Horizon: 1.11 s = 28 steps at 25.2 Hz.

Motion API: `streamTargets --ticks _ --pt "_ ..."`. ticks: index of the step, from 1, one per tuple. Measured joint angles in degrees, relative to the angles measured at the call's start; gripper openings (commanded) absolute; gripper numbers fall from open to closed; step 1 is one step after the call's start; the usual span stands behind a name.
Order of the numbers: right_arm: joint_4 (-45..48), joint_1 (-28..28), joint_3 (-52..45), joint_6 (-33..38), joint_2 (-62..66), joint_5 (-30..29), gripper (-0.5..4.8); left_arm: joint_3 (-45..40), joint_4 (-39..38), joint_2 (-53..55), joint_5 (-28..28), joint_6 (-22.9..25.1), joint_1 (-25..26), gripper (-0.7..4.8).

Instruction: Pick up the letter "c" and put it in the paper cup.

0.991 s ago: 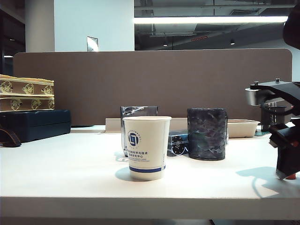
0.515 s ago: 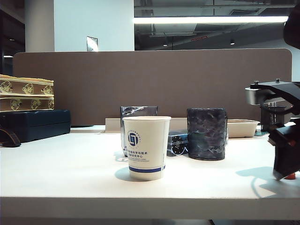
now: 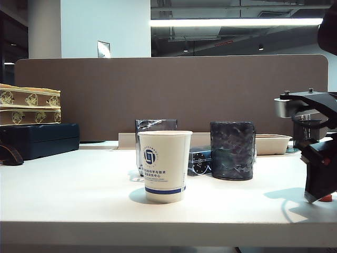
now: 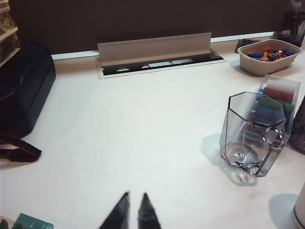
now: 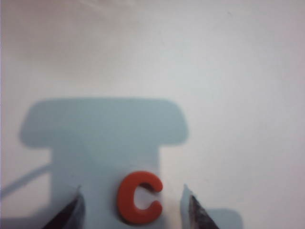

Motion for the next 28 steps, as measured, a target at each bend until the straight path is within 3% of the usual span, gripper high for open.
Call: streamTargets --ticks 24,28 --pt "2.0 -0.5 0.2 1.9 1.4 2.2 2.85 0.0 0.0 0.0 0.0 0.0 0.0 0.27" --pt "1.5 -4.1 0.3 3.5 1.5 1.9 2.85 0.0 0.0 0.0 0.0 -0.1 0.0 0.27"
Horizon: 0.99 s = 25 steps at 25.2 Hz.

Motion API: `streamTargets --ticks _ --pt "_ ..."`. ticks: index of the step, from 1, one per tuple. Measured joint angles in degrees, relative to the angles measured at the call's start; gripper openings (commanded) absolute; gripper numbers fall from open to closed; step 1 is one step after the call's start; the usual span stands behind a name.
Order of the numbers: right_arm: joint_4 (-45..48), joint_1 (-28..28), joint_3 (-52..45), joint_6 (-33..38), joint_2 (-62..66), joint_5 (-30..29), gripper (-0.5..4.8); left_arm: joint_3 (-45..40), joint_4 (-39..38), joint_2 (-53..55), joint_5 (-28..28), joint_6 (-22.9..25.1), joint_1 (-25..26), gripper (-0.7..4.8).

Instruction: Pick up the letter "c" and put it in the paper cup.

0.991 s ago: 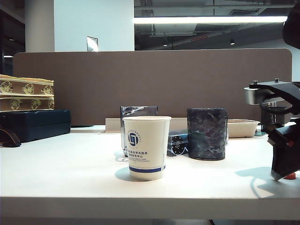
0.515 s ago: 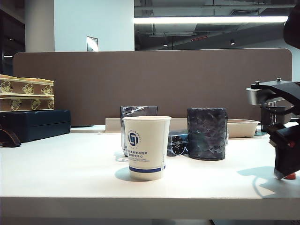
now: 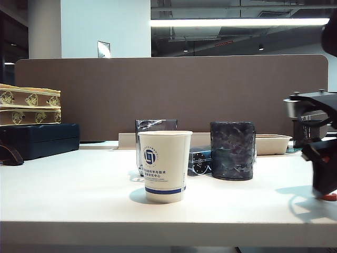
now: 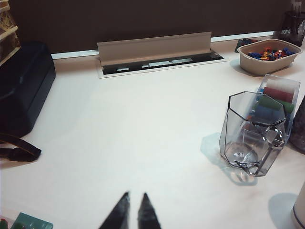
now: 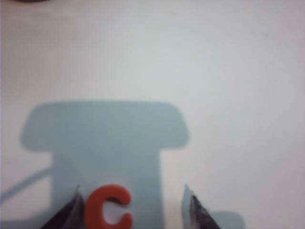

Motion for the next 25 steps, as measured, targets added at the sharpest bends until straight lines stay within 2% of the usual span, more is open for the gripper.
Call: streamTargets --ticks 2,10,25 --pt "-0.1 -2.7 0.0 2.0 0.0 -1.6 2.85 0.0 0.1 0.0 0.0 -0.1 0.0 0.27" --pt "-0.5 -3.1 0.0 4.8 0.0 -5.6 2.85 0.0 0.3 0.0 0.0 -0.1 0.0 0.27" --pt "-0.2 -3.1 0.0 5.1 0.0 -5.6 2.84 0.0 0.9 0.0 0.0 -0.1 0.0 0.27"
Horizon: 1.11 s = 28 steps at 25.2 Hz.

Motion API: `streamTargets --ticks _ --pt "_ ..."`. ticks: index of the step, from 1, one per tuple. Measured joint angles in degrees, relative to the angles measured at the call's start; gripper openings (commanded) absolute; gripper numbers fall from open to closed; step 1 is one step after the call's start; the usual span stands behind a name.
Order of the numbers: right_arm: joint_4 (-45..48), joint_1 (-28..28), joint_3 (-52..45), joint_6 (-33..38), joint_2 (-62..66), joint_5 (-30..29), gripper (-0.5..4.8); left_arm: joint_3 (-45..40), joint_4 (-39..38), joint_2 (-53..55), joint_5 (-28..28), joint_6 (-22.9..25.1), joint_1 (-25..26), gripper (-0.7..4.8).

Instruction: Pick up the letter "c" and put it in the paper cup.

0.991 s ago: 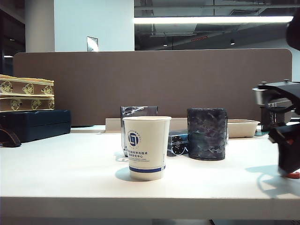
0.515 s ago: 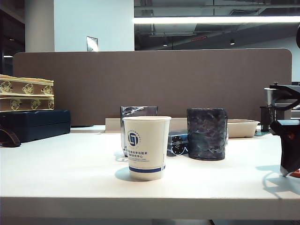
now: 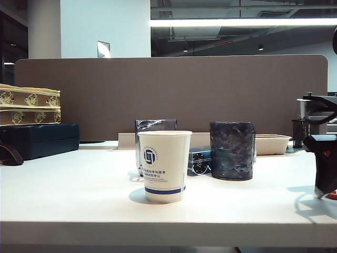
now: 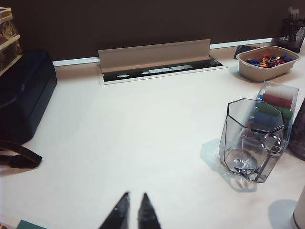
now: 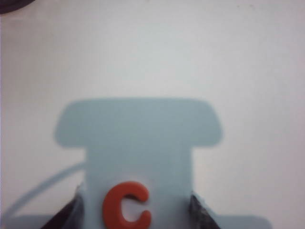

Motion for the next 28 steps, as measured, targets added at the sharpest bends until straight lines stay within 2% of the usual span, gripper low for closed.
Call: streamTargets --ticks 4,6,9,23,28 --pt "1.1 0.0 -0.2 0.0 0.2 0.0 2.84 0.0 0.0 0.0 0.0 0.0 0.0 0.26" --pt "1.2 0.0 -0.2 0.6 0.2 0.0 2.84 -1.2 -0.3 -3.4 -2.6 0.0 -1.5 0.26" --pt "1.2 0.0 -0.2 2.2 0.2 0.0 2.84 -1.6 0.1 -3.7 -4.1 0.0 -1.2 0.26" --pt "-2.6 0.0 0.3 2.1 -0.3 -2.2 2.84 -1.7 0.4 -3.7 -4.1 0.0 -1.3 0.26" --pt "-3.0 0.1 0.4 1.9 -0.3 -2.0 2.84 -1.7 2.6 -3.7 -4.1 0.0 -1.3 0.26"
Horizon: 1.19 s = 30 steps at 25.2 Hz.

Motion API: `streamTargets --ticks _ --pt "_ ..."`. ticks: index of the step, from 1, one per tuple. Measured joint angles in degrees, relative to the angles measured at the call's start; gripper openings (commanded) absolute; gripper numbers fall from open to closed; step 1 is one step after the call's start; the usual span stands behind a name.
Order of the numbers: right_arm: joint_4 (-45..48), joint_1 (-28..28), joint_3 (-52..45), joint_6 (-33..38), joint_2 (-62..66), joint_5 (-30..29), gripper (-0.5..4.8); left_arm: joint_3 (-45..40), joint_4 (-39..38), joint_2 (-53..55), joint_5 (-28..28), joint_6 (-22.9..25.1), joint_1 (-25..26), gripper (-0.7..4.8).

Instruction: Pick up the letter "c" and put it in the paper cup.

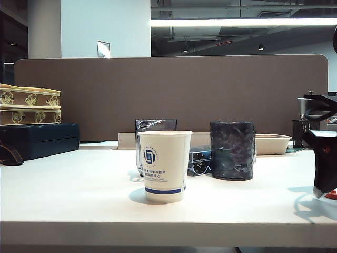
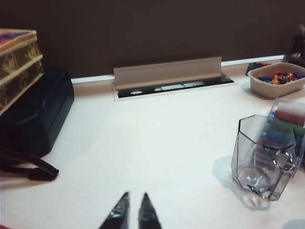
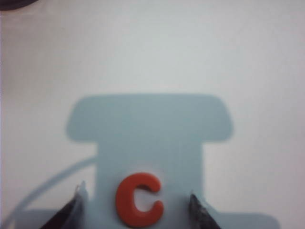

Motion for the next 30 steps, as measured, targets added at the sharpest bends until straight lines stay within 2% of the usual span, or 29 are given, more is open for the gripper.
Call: streamTargets --ticks 4,12,18,30 --pt "-1.4 0.1 0.2 0.0 0.0 2.7 2.84 0.0 0.2 0.0 0.0 0.0 0.0 0.26" --pt "-1.3 0.0 0.2 0.1 0.0 1.8 2.80 0.0 0.2 0.0 0.0 0.0 -0.6 0.26" --pt "-1.3 0.0 0.2 0.1 0.0 1.8 2.14 0.0 0.2 0.0 -0.2 0.0 -0.8 0.26" --pt "-1.3 0.0 0.2 0.1 0.0 1.6 1.97 0.0 0.4 0.0 -0.2 -1.4 -0.8 0.26"
